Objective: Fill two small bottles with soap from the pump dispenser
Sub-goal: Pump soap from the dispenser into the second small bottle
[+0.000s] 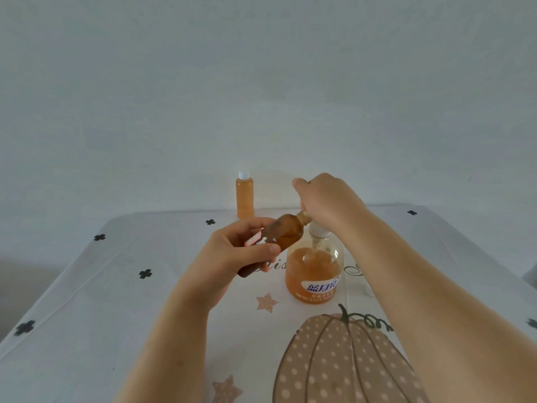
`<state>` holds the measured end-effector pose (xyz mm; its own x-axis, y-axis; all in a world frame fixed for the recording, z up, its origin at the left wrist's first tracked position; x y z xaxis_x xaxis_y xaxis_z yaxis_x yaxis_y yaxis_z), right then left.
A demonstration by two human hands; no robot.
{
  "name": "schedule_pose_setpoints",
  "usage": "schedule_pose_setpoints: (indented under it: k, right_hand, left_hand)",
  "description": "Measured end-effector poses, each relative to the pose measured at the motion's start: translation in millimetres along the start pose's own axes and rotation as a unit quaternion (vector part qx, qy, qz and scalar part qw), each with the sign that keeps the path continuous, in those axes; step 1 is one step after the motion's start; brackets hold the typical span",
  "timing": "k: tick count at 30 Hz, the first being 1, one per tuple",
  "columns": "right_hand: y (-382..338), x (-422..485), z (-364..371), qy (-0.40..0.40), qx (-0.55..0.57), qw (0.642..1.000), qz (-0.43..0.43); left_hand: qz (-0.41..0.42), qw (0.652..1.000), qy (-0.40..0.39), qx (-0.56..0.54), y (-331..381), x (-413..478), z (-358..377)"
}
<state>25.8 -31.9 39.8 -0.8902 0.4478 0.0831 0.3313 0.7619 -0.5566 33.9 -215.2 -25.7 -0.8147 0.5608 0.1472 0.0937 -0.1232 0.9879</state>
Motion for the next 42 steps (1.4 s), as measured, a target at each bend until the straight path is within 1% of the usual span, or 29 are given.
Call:
schedule_pose_setpoints:
  k: [7, 16, 21, 25, 30, 35, 42]
  right_hand:
    - [-1.9, -5.4, -6.7, -0.011, 0.020, 1.000, 0.003]
    - [-19.2, -10.2, -31.8, -0.068, -0.004, 0.998, -0.013]
    - [-25.4, -7.3, -25.8, -0.062, -0.013, 0.997, -0.032]
    - [-23.4, -5.0, -18.2, -0.056, 0.003, 0.998, -0.011]
    - [-21.9, -5.5, -16.9, -0.043, -0.027, 0.999, 0.001]
    - [-18.2, -0.1, -10.2, -0.060, -0.044, 0.997, 0.020]
    - [-14.0, 7.7, 2.1, -0.076, -0.014, 0.996, 0.036]
  left_hand:
    - [0.013, 1.000, 0.001, 0.001, 3.1, -2.4, 3.9]
    - [0.023, 1.000, 0.012, -0.001, 7.3, -4.4, 7.6]
    - [0.021, 1.000, 0.018, 0.000, 8.2, -5.8, 7.3]
    - [0.027, 0.999, 0.026, -0.001, 11.2, -6.4, 7.1]
    - [0.036, 0.999, 0.038, 0.002, 15.7, -8.1, 7.3]
    - [0.031, 0.998, 0.050, 0.013, 14.9, -6.5, 3.7]
    - [0.015, 0.998, 0.061, 0.029, 11.4, -5.3, 1.1]
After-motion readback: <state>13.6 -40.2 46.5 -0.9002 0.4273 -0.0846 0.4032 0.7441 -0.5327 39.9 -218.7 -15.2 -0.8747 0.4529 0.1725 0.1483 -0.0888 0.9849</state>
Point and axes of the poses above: each hand's wrist, its own x-axis towards the middle knuckle, its own z-axis out of the palm, y = z × x, the point moved 2 cm from there along x, towards the middle knuckle
